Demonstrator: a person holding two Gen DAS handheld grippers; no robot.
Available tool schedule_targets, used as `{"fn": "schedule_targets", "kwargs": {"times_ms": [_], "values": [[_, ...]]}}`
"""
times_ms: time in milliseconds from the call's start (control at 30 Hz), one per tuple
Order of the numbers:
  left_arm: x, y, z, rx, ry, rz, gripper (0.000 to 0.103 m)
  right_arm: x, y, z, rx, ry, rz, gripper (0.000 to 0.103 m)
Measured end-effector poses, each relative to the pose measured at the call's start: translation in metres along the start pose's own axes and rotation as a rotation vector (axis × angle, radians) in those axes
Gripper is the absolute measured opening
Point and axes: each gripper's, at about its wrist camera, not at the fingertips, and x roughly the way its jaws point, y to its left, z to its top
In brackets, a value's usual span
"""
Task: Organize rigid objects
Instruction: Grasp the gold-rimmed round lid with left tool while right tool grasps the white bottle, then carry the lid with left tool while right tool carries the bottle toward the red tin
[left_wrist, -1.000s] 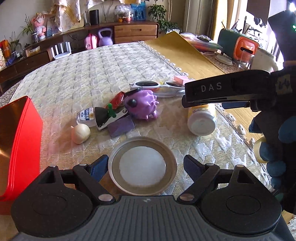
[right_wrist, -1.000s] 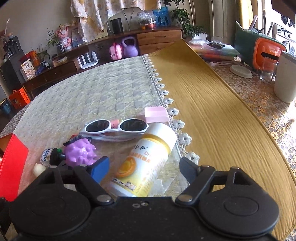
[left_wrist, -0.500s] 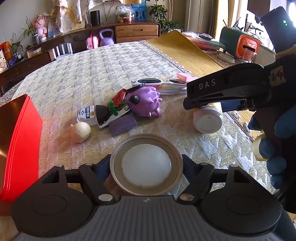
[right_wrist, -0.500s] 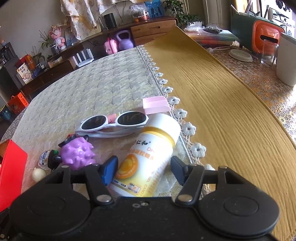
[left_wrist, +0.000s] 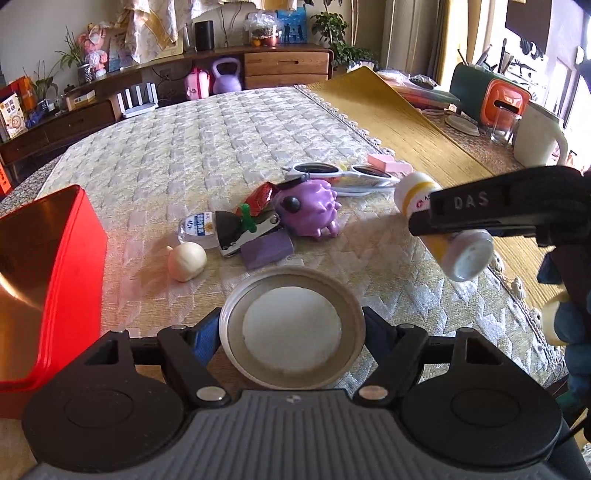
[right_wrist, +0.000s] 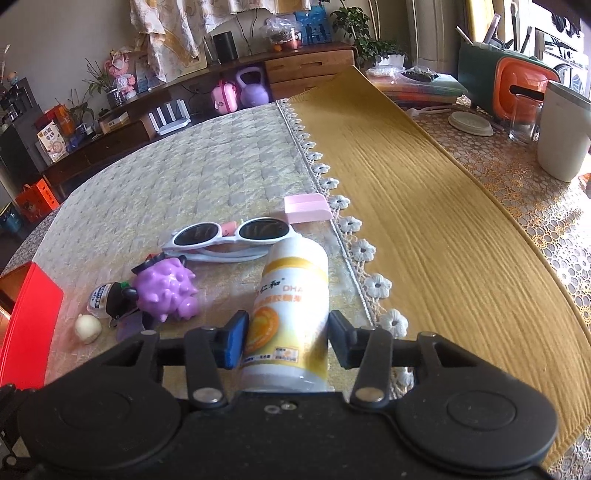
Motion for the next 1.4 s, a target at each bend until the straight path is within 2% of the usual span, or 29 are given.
{"fn": "schedule_targets", "kwargs": {"times_ms": [267, 467, 800, 1133, 1400], "values": [[-0.019, 0.013, 0.001, -0.062, -0.013, 0.012, 0.077, -0.034, 0.012, -0.01, -0.06, -0.033, 0.028, 0.044], [-0.044, 0.028, 0.006, -0.108, -0.052, 0.016, 0.077, -0.057, 0.022, -0.013, -0.082, -0.056, 0.056, 0.044], [-0.092, 0.067, 0.017, -0.157, -0.096, 0.044, 0.077, -0.093, 0.068, -0.011, -0.176, -0.111, 0.15, 0.044], [-0.116, 0.131, 0.024, -0.213, -0.1, 0.132, 0.077, -0.101, 0.128, -0.012, -0.28, -0.121, 0.244, 0.044], [-0.105, 0.184, 0.031, -0.254, -0.068, 0.2, 0.077, -0.095, 0.181, -0.018, -0.387, -0.121, 0.285, 0.044]]}}
